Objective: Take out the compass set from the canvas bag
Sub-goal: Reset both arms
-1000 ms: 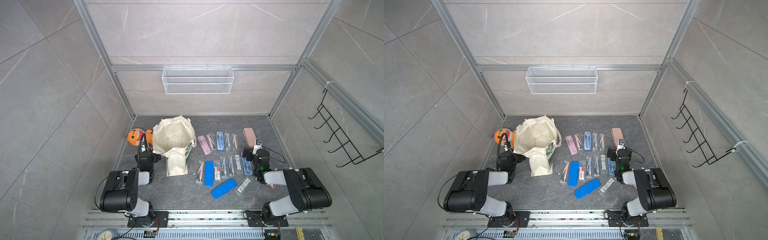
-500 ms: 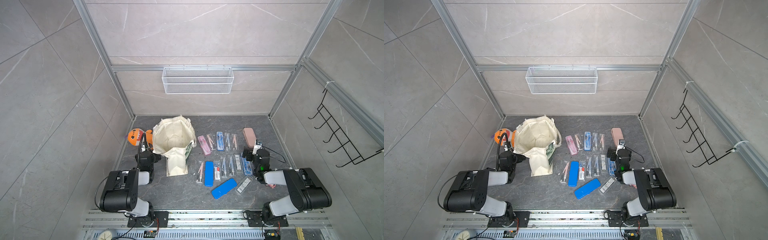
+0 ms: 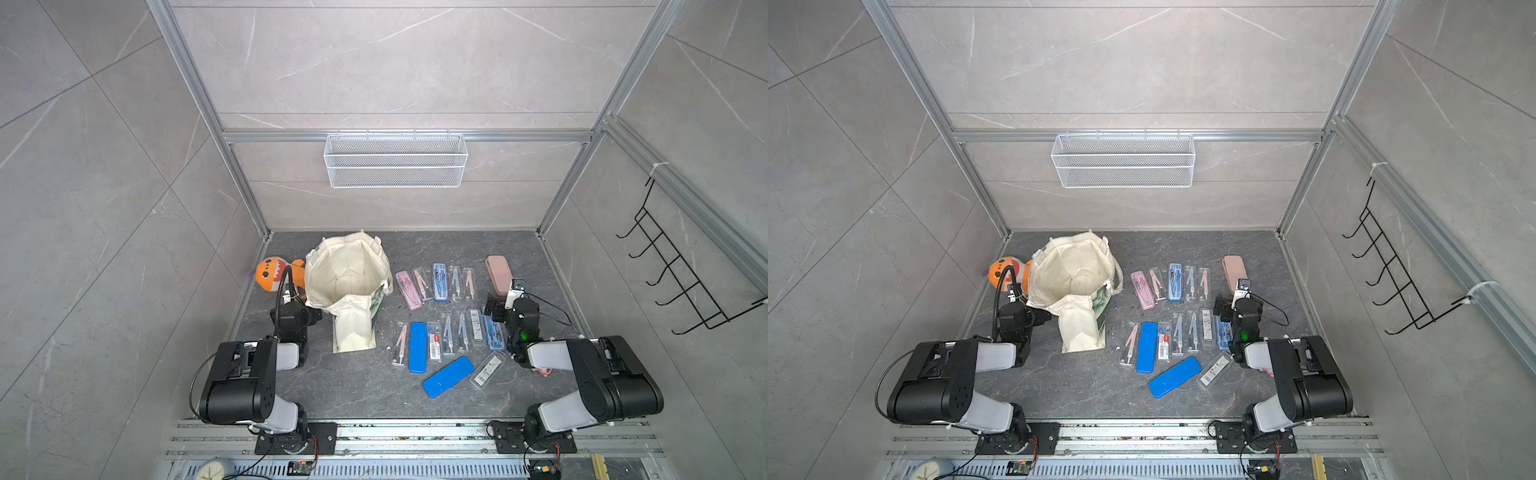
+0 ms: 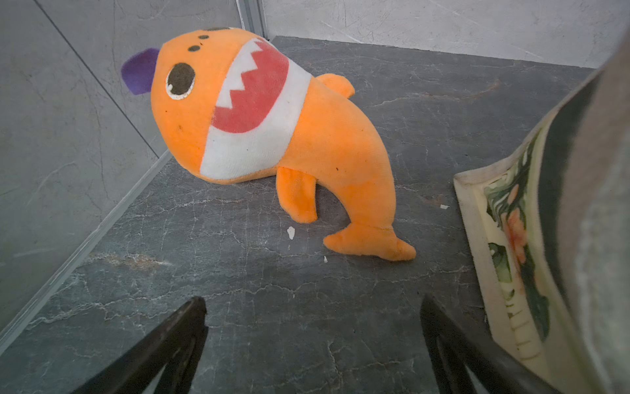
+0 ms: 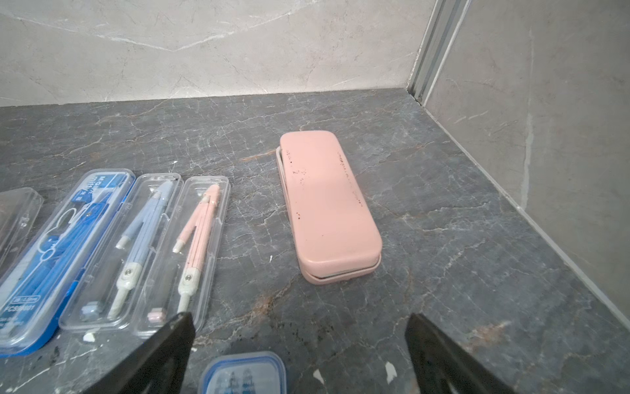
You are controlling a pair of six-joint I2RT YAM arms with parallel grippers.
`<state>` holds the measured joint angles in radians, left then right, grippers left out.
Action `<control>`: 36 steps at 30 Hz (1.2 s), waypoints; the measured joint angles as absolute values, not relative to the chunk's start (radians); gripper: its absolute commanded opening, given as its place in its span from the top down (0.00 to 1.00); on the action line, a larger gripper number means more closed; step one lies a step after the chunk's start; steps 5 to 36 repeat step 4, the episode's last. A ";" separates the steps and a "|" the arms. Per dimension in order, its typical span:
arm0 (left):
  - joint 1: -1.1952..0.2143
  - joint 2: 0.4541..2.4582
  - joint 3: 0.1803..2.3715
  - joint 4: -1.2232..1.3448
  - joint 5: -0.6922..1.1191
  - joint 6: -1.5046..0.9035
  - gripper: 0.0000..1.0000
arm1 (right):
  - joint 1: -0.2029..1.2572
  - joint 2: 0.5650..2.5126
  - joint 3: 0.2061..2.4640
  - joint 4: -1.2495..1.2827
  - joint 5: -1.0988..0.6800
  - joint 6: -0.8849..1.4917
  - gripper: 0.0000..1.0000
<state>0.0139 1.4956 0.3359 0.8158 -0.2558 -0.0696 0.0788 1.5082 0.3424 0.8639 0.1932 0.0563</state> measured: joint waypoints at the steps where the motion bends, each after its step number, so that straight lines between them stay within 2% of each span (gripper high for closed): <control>1: 0.014 1.496 0.336 0.815 -0.256 -0.070 0.00 | 0.072 1.508 0.345 0.862 0.187 0.057 0.01; 36: 0.014 1.496 0.336 0.816 -0.255 -0.070 0.00 | 0.057 1.508 0.347 0.862 0.177 0.059 0.01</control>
